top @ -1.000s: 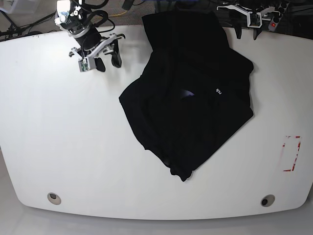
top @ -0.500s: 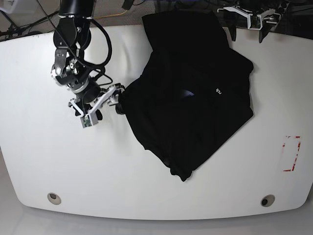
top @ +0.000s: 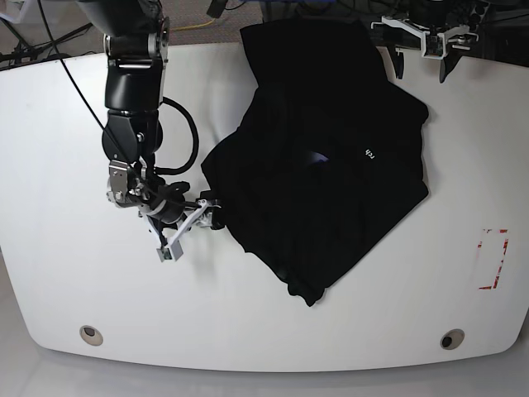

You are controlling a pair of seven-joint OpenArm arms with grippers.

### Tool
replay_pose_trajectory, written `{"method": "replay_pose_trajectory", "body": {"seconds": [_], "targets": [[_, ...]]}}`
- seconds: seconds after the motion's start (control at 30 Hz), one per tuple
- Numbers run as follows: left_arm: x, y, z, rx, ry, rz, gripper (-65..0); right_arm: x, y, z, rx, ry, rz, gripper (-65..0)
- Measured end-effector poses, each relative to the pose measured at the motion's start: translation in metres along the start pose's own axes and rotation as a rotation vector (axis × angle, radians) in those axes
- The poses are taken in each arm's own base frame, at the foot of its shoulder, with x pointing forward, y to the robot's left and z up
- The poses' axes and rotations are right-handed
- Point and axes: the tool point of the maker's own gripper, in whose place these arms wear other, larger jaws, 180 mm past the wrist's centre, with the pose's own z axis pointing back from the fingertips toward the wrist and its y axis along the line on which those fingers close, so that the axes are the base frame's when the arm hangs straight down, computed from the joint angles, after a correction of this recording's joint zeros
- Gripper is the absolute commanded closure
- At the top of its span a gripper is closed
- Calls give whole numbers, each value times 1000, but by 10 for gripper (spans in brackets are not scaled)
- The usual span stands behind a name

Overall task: Fold the T-shirt properly
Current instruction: 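Reach both grippers down and grasp edges of the black T-shirt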

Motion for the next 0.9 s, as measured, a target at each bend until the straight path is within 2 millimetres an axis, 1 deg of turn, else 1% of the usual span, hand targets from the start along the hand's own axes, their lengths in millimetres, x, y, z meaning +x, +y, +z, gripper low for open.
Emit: {"method": "replay_pose_trajectory", "body": {"seconds": [0.07,0.17,0.27,0.4,0.47,0.57,0.6,0.63,0.67,0.7,0.77,0.83,0.87,0.9], "targets": [[1,0,0,2,-4,2,-435,2,2,-11,9,-3,-6,-460],[4,0,-4,5,-16,3,-435,-6,6,-26,22,24,-27,-460],[7,0,-5,5,-25,4,-435,-1,14,-36,46,-6,-54,-460],[6,2,-5,7,-22,2,-436,-2,25,-47,69,-13,-83,-460],[7,9,-6,20,-27,-8,-436,-3,32,-50,85,-23,-90,-460],[11,28,-9,79,-39,-26,-438,-5,46,-55,109,-13,-75,-452],[13,34,-10,97,-47,-31,-438,-7,53,-57,121,-8,-71,-425],[16,39,-11,110,-56,-36,-439,-8,57,-59,127,-5,-66,-376],[18,43,-12,119,-64,-38,-439,-8,61,-61,133,-11,-65,-312],[20,45,-13,127,-68,-38,-439,-9,63,-61,135,-14,-65,-265],[23,50,-16,142,-80,-38,-440,-11,61,-62,129,-21,-71,-128],[30,55,-20,158,-102,-39,-440,-13,58,-62,124,-22,-74,-25],[33,56,-23,163,-113,-38,-442,-13,56,-61,119,-22,-74,0],[36,55,-25,161,-122,-36,-442,-12,55,-61,115,-18,-70,0]]}}
